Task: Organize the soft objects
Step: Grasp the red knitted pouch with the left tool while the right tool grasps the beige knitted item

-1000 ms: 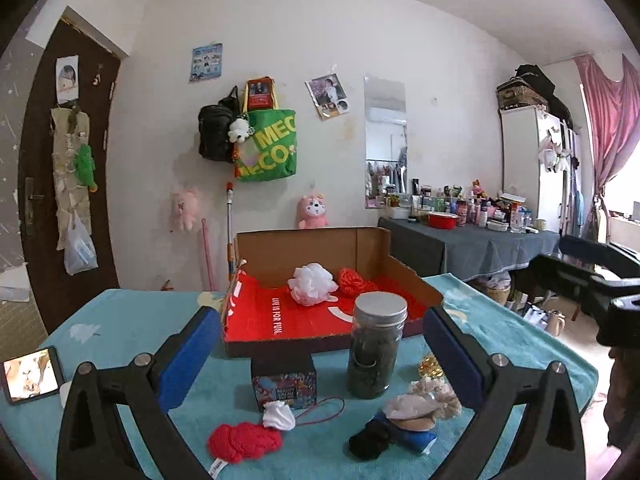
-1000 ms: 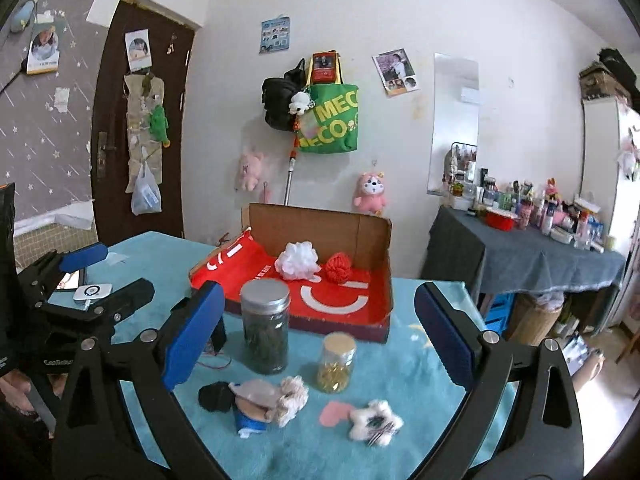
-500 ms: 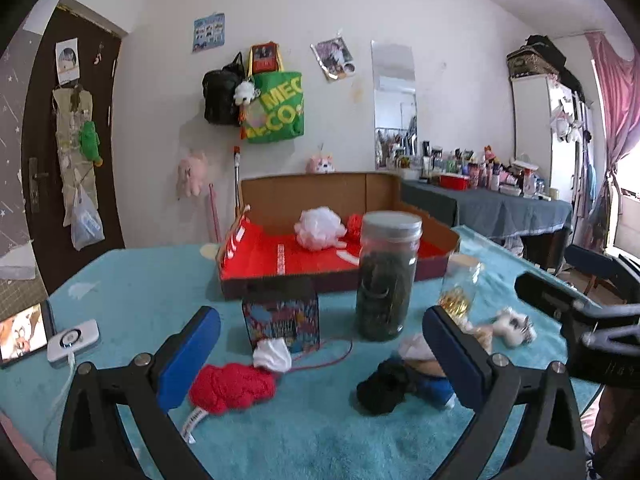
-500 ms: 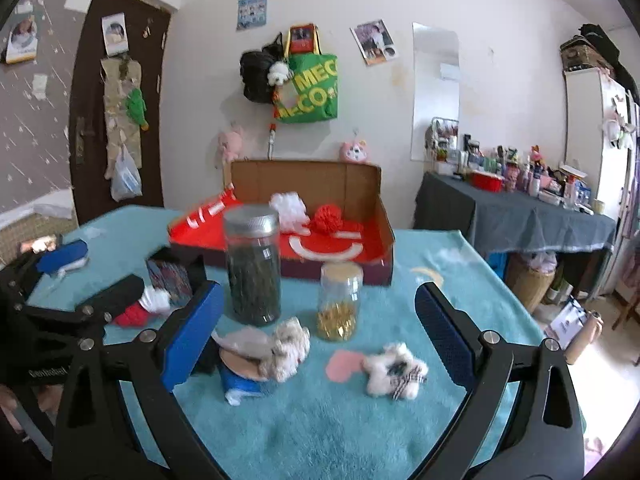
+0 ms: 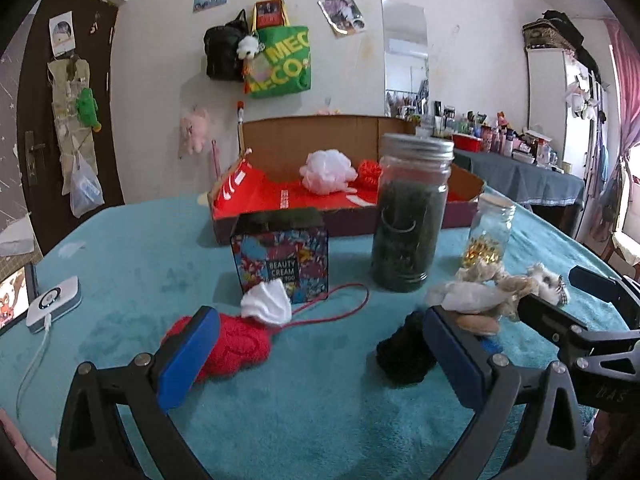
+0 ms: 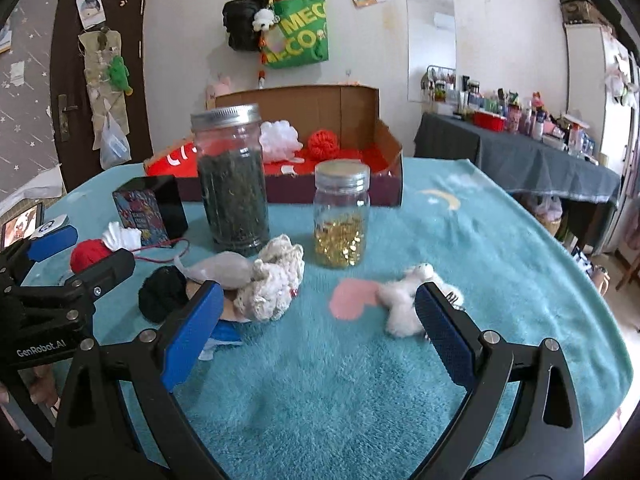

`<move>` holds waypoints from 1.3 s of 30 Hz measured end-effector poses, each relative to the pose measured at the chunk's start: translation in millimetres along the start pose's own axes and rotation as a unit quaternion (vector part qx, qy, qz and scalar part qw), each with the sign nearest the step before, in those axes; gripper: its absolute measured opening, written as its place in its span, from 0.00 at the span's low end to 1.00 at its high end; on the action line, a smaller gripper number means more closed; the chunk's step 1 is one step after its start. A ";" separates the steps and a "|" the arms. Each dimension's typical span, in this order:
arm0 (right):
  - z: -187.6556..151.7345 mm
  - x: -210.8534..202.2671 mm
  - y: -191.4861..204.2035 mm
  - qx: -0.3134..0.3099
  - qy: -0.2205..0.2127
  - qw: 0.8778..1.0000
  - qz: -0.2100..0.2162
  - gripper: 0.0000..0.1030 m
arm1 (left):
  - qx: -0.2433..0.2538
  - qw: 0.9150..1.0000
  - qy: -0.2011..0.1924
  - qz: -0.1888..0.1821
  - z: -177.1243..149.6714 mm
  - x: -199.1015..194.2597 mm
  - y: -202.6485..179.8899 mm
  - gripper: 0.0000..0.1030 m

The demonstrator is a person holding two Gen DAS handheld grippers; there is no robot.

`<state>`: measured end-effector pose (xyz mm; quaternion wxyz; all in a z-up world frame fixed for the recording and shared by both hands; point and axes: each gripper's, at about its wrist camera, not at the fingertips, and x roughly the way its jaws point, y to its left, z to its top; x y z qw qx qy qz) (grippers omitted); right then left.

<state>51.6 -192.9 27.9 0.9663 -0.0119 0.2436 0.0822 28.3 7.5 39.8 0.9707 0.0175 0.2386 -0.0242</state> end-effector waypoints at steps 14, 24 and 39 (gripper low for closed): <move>10.7 13.9 -7.3 0.036 0.024 0.999 0.031 0.95 | 0.006 0.999 0.030 0.030 11.4 0.3 38.4 1.00; 13.0 22.8 -15.7 0.071 0.046 0.994 0.076 0.94 | 0.001 0.998 0.063 0.020 14.2 10.2 73.9 1.00; 14.2 23.2 -23.4 0.107 0.054 0.979 0.164 0.18 | 0.004 0.995 0.096 -0.026 7.1 16.6 75.8 0.56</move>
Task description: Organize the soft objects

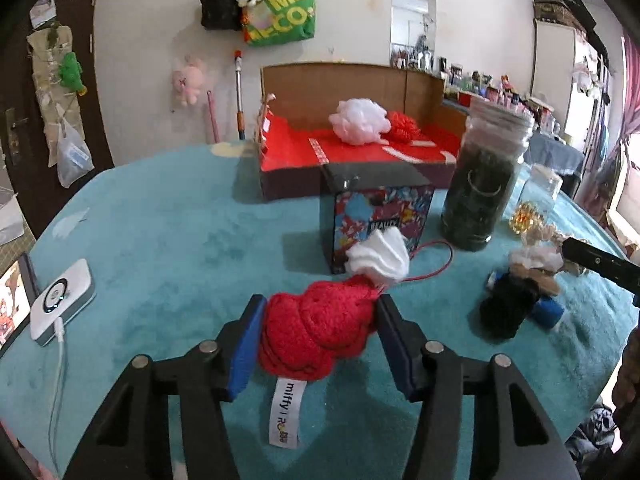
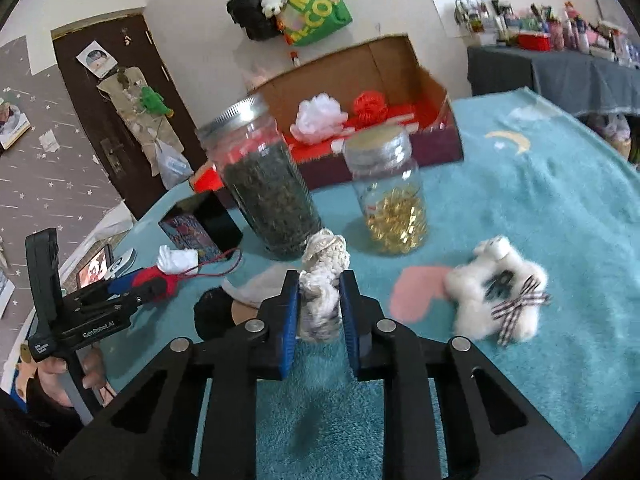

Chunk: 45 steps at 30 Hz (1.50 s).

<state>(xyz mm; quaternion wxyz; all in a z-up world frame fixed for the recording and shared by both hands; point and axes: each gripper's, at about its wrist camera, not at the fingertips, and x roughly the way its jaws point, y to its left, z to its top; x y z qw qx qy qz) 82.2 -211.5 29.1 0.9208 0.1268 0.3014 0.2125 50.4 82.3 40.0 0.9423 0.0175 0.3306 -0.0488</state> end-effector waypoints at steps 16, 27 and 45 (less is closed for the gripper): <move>11.6 -22.7 -2.0 -0.008 -0.036 0.999 0.000 0.18 | 0.017 0.998 -0.050 -0.046 21.9 -35.2 -29.0 0.54; -10.0 -4.5 -15.4 0.008 0.021 1.000 -0.013 0.26 | 0.035 0.995 -0.012 -0.092 1.1 -3.3 -65.0 0.57; -14.8 -19.5 -19.3 -0.006 -0.016 1.000 -0.008 0.14 | 0.023 0.996 -0.005 -0.084 -2.5 6.3 -52.3 0.47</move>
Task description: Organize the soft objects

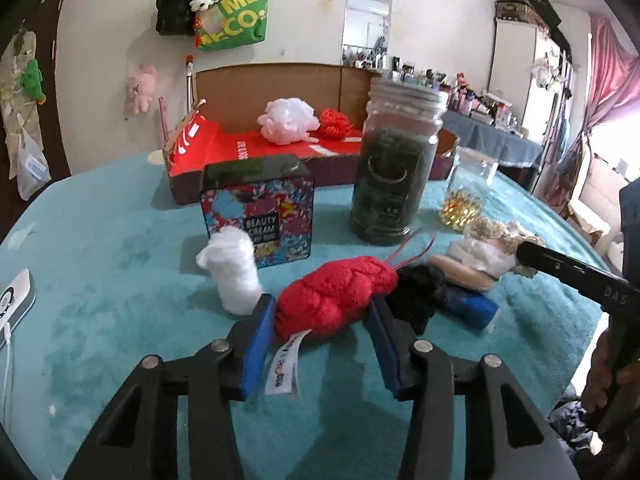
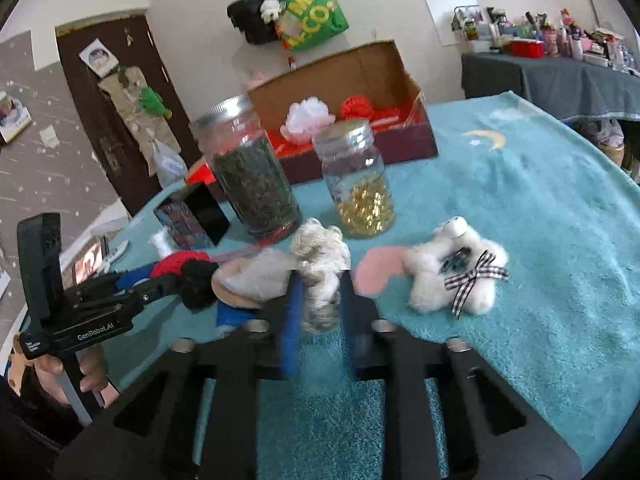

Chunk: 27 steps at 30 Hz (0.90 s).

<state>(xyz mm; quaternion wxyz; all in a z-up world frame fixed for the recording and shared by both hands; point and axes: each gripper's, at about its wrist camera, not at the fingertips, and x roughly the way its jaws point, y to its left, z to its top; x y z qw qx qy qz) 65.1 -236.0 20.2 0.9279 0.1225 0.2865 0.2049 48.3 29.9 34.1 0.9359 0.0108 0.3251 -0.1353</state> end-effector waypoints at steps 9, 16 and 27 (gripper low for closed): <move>23.3 -23.3 10.8 -0.019 -0.058 0.998 0.004 0.12 | 0.017 0.999 -0.043 -0.012 20.3 -16.1 -11.7 0.46; 31.0 -26.2 27.3 -0.043 -0.078 0.996 0.019 0.12 | 0.018 0.999 -0.043 -0.021 25.3 -10.9 -19.4 0.46; 46.8 -46.8 42.2 -0.076 -0.127 0.989 0.018 0.12 | 0.013 0.999 -0.046 -0.023 26.2 -12.8 -19.3 0.46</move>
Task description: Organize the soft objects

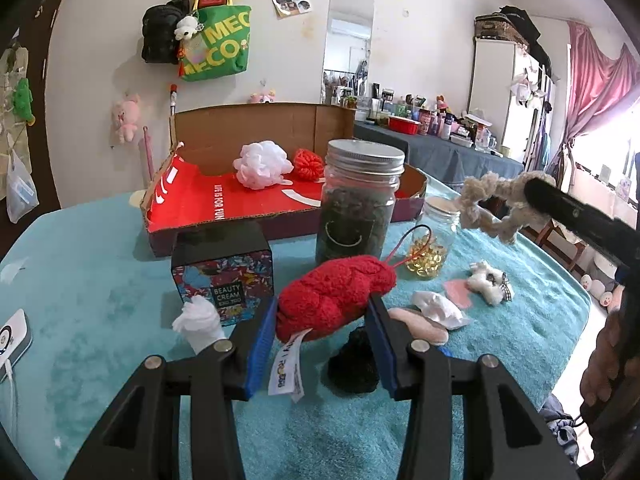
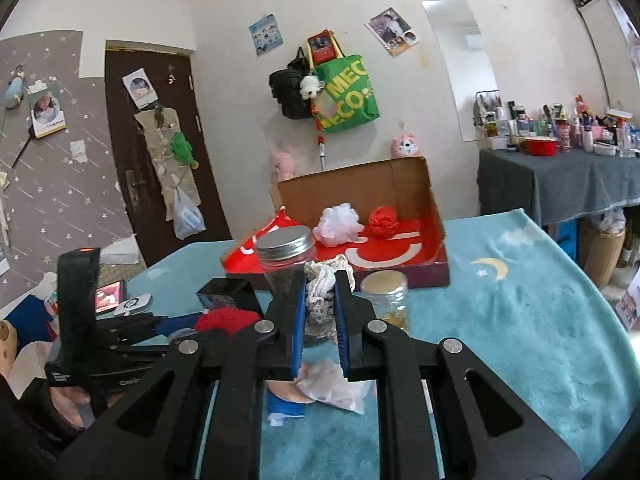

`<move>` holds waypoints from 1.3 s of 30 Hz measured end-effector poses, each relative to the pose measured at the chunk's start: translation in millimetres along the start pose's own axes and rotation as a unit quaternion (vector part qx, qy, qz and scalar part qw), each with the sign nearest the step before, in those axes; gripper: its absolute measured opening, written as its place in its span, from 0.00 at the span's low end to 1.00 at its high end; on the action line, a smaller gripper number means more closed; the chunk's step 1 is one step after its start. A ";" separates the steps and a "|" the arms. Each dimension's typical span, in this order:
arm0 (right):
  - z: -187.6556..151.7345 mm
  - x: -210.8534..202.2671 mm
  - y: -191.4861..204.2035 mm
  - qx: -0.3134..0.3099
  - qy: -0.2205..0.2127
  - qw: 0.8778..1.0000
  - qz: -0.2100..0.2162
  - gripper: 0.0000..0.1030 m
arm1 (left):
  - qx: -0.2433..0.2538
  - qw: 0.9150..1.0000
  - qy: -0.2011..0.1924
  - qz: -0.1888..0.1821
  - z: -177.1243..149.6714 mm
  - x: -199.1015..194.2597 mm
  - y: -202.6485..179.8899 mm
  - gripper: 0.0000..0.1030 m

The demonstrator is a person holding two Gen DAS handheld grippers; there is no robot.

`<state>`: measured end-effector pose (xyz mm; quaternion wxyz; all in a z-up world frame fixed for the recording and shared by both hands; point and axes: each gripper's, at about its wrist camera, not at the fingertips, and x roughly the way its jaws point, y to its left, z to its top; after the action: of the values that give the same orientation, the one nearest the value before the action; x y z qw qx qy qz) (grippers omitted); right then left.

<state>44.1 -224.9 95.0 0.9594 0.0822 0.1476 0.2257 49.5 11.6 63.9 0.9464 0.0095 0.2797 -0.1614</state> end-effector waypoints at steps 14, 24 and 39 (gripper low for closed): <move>-37.5 33.9 4.4 0.036 0.068 0.997 0.031 0.12 | -0.003 1.000 0.012 0.002 -8.5 6.9 0.3 0.45; -33.0 24.2 -11.0 0.049 0.064 0.997 0.015 0.12 | -0.022 1.000 0.007 0.019 -7.8 -13.4 26.0 0.44; -28.5 9.2 -52.9 0.080 0.065 0.994 -0.029 0.12 | -0.052 0.995 0.014 0.089 -13.4 -44.2 87.9 0.44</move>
<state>64.4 -264.9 54.1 0.9444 0.1392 0.2292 0.1903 34.8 109.7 69.8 0.9523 -0.0123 0.2988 -0.0612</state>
